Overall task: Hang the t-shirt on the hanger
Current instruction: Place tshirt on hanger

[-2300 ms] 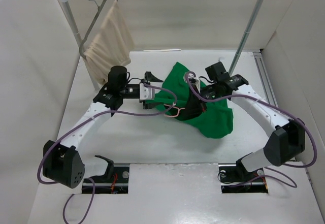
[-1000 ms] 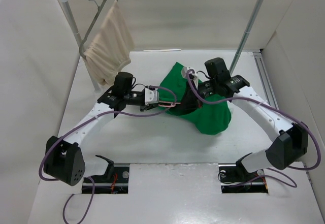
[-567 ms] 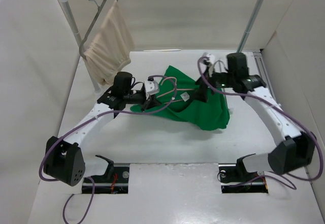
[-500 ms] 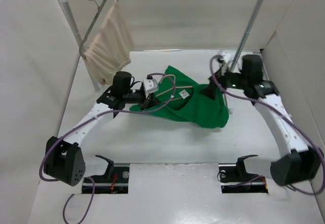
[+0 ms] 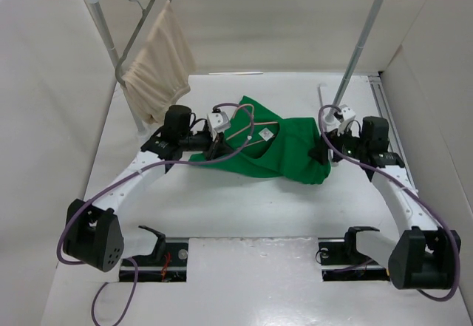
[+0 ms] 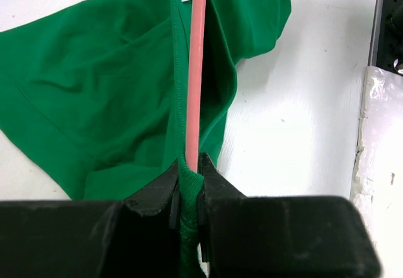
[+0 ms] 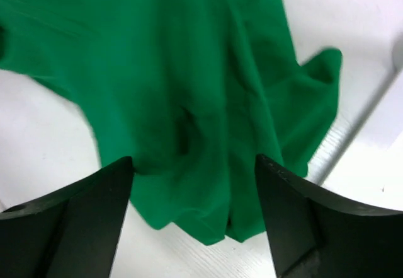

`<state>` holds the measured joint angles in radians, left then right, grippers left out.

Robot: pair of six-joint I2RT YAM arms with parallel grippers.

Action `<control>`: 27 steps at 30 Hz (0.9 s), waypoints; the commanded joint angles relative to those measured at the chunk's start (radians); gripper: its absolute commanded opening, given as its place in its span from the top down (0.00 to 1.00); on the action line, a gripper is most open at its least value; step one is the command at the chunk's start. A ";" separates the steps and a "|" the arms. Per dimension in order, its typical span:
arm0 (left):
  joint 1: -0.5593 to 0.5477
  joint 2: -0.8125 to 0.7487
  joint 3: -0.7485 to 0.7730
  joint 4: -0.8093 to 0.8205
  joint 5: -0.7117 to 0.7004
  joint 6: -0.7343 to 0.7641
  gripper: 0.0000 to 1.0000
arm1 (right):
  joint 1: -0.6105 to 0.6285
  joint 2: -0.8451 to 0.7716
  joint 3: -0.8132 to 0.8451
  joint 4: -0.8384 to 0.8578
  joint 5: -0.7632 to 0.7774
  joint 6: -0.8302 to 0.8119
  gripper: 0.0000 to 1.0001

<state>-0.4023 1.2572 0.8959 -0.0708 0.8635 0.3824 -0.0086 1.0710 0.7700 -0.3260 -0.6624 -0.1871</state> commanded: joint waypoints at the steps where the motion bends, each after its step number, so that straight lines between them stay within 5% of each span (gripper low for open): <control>1: 0.002 -0.056 -0.002 0.052 0.016 -0.016 1.00 | -0.031 -0.022 -0.020 0.163 0.035 0.066 0.19; 4: 0.002 -0.065 -0.011 0.061 0.016 -0.016 1.00 | -0.031 0.042 -0.058 0.318 -0.015 0.129 0.31; 5: 0.002 -0.065 -0.011 0.062 0.026 -0.016 1.00 | -0.031 0.067 -0.058 0.341 -0.040 0.139 0.51; 9: 0.002 -0.076 -0.011 0.062 0.017 -0.016 1.00 | -0.031 0.118 -0.058 0.358 -0.088 0.140 1.00; 16: 0.002 -0.076 -0.029 -0.081 -0.072 0.229 1.00 | -0.099 0.026 0.046 0.323 -0.213 0.129 1.00; 22: 0.002 -0.076 -0.029 -0.227 -0.121 0.440 1.00 | -0.146 0.173 0.332 -0.094 -0.188 -0.090 1.00; 27: 0.002 -0.096 -0.029 -0.235 -0.101 0.472 1.00 | -0.172 0.296 0.393 -0.220 -0.209 -0.147 1.00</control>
<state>-0.4038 1.2121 0.8696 -0.2668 0.7567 0.7864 -0.1570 1.3113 1.1355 -0.3969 -0.8635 -0.2478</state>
